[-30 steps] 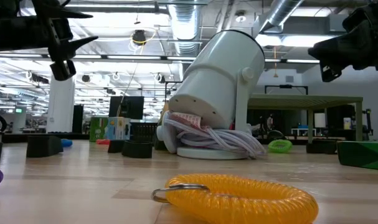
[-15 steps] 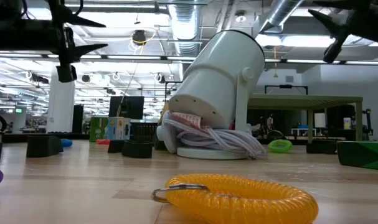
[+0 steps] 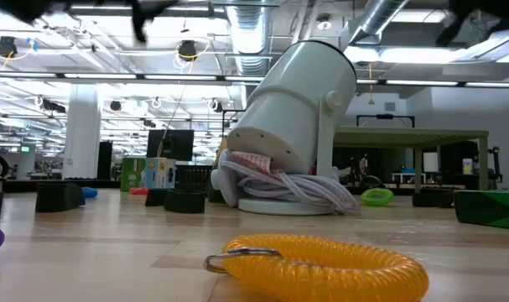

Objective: Pick & Place Office Desk Supplies
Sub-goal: Put the crayon box into the black bin

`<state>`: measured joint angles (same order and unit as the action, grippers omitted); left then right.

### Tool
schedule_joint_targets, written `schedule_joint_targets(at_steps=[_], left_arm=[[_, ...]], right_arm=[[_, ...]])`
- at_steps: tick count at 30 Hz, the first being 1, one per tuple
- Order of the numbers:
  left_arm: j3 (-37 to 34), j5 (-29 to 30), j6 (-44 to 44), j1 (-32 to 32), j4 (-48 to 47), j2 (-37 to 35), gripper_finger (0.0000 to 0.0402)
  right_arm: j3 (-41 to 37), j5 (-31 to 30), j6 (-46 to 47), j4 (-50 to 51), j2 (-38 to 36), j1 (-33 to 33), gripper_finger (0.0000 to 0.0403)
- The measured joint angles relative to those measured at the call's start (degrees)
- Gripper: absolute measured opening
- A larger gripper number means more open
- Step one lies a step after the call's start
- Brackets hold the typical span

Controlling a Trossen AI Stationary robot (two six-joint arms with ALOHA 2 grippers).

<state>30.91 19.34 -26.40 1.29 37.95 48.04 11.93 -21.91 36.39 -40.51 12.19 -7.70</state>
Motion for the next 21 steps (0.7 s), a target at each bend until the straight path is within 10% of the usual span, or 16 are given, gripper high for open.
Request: schedule_joint_targets(at_steps=[11, 21], left_arm=[[36.5, -9.1, 21.6, 9.7, -76.8, 11.0, 0.0256], [36.0, -21.9, 28.8, 9.4, -104.9, 18.2, 0.0269]], right_arm=[[26.7, -2.6, -5.9, 28.4, 17.8, -0.4, 0.0138], [50.6, -3.5, -7.4, 52.4, 29.9, -2.8, 0.0243]])
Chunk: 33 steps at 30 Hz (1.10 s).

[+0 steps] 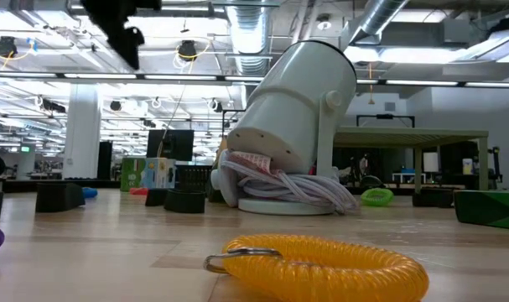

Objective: Pick & Place Office Desk Supplies
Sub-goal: Put the crayon box into the black bin

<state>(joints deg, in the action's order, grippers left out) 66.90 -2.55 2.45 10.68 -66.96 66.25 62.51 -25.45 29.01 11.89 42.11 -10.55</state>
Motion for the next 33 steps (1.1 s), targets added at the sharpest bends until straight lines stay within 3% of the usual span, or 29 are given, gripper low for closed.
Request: schedule_joint_targets(at_steps=[8, 14, 22, 28, 33], left_arm=[[-2.4, 1.8, 3.4, 2.3, 3.0, 14.7, 0.0269], [-5.1, 3.2, 9.9, 6.0, 10.3, 19.4, 0.0269], [-12.9, 1.0, 13.4, 12.1, 16.2, 17.5, 0.0269], [-14.2, 0.1, 14.2, 14.3, 17.9, 11.4, 0.0269], [-14.2, -2.8, 20.8, 14.0, 17.4, 9.9, 0.0269]], right_arm=[[6.2, -0.2, -1.0, 4.0, 2.6, 0.0, 0.0250], [6.5, -0.2, -1.0, 1.5, 2.4, 0.0, 0.0250], [6.5, 0.0, -2.0, -1.6, 2.5, -1.3, 0.0250], [6.5, 0.0, -3.4, -3.5, 2.5, -3.2, 0.0249], [6.5, -0.1, -5.3, -5.2, 2.5, -3.3, 0.0249]])
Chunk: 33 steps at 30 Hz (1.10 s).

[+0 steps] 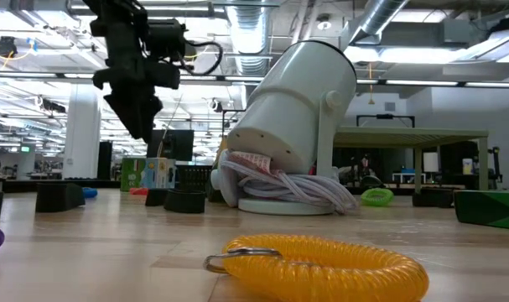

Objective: Pick & Place Office Desk Supplies
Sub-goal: Put the crayon box into the black bin

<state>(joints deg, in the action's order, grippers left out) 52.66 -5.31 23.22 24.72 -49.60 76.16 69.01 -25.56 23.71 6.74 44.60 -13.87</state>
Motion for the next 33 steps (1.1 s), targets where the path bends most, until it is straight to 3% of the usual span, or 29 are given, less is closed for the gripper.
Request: schedule_joint_targets(at_steps=[6, 13, 20, 27, 33], left_arm=[[0.0, -0.7, 9.6, -0.5, 0.4, -0.6, 0.0269], [0.0, -0.6, 7.8, -0.2, 1.4, -1.7, 0.0269], [0.9, 8.5, 6.2, 1.2, 3.6, -1.8, 0.0269], [5.3, 10.0, 7.0, 9.3, 1.8, -1.8, 0.0269], [13.1, 8.8, 14.9, 16.7, -8.3, 3.0, 0.0271]], right_arm=[[0.0, 0.0, -0.3, 0.0, 0.0, 0.0, 0.0249], [0.0, 0.0, 0.1, 0.0, 0.0, 0.0, 0.0249], [0.0, 0.0, -0.2, -1.6, 0.0, 0.0, 0.0249], [0.0, 0.0, -1.0, -3.0, 0.0, 0.0, 0.0249], [0.0, 0.0, -1.6, -3.0, 0.0, 0.2, 0.0249]])
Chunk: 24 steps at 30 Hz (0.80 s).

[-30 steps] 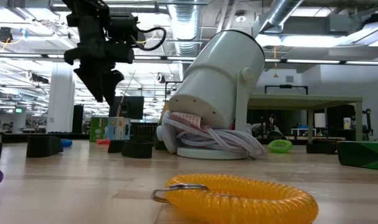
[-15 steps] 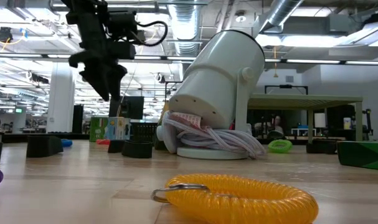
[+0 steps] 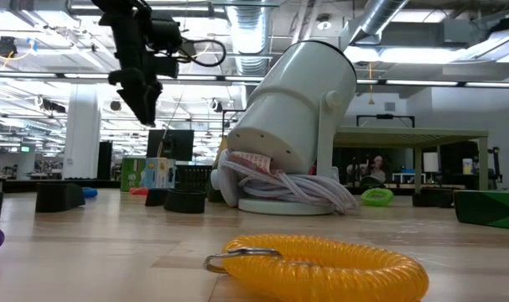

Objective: Pick & Place Office Desk Supplies
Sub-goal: Put the crayon box into the black bin

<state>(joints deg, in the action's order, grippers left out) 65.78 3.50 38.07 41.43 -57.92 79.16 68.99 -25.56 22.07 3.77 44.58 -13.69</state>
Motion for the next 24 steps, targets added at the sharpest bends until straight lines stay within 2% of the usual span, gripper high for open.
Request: schedule_joint_targets(at_steps=[7, 13, 24], left_arm=[[4.8, -5.4, 2.0, 3.5, 2.7, 5.9, 0.0271], [5.1, -5.6, 2.4, 3.8, 1.6, 11.8, 0.0271], [5.1, -3.7, 3.6, 5.2, 2.9, 17.4, 0.0271]], right_arm=[[0.0, 0.0, -0.2, 0.0, 0.0, 1.3, 0.0249], [0.0, 0.2, -1.1, 0.1, -0.1, 1.3, 0.0249], [0.0, 0.2, -1.7, 0.9, -0.1, 1.3, 0.0249]])
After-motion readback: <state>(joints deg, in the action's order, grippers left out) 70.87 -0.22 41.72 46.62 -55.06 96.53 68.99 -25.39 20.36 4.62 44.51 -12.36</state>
